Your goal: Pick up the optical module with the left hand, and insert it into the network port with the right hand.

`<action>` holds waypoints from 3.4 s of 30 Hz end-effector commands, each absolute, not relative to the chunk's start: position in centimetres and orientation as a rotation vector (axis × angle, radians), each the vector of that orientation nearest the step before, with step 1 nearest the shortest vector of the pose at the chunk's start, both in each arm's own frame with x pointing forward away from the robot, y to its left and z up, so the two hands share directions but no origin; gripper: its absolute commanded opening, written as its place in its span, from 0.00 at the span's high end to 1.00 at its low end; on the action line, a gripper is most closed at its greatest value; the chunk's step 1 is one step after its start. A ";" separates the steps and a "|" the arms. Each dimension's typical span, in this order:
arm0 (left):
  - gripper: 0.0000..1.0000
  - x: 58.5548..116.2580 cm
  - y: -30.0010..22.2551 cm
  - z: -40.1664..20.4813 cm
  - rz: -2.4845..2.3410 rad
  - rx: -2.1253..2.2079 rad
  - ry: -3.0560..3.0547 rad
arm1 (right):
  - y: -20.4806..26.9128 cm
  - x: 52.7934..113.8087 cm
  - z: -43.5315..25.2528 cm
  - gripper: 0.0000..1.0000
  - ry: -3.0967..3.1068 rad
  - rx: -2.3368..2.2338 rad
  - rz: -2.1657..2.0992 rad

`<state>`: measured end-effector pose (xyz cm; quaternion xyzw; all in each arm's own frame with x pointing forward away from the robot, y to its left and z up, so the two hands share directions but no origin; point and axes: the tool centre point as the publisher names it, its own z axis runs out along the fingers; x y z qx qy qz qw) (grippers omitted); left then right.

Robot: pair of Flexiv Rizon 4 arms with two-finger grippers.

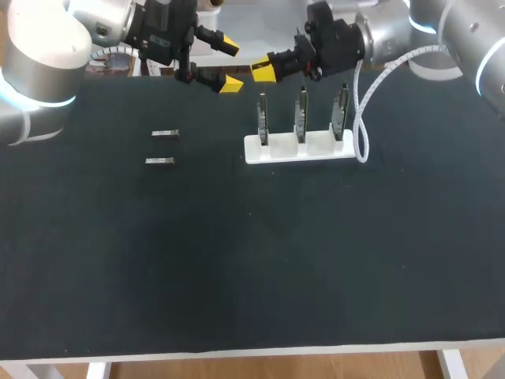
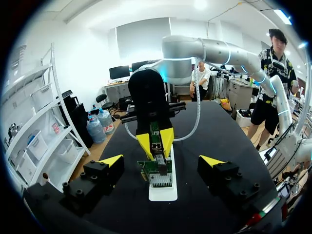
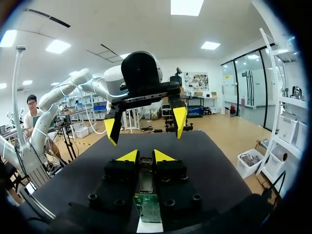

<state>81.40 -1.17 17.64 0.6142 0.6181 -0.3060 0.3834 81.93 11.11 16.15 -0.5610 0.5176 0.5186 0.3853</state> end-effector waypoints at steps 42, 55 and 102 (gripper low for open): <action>0.00 81.3 -1.2 17.7 -0.776 1.564 1.579 | 10.9 82.4 17.1 0.00 1.211 -1.503 1.373; 0.00 81.3 -1.2 17.7 -0.776 1.564 1.579 | 10.9 82.3 17.1 1.00 1.229 -1.516 1.372; 0.00 81.3 -1.2 17.7 -0.776 1.564 1.579 | 10.4 82.3 14.8 1.00 1.279 -1.468 1.420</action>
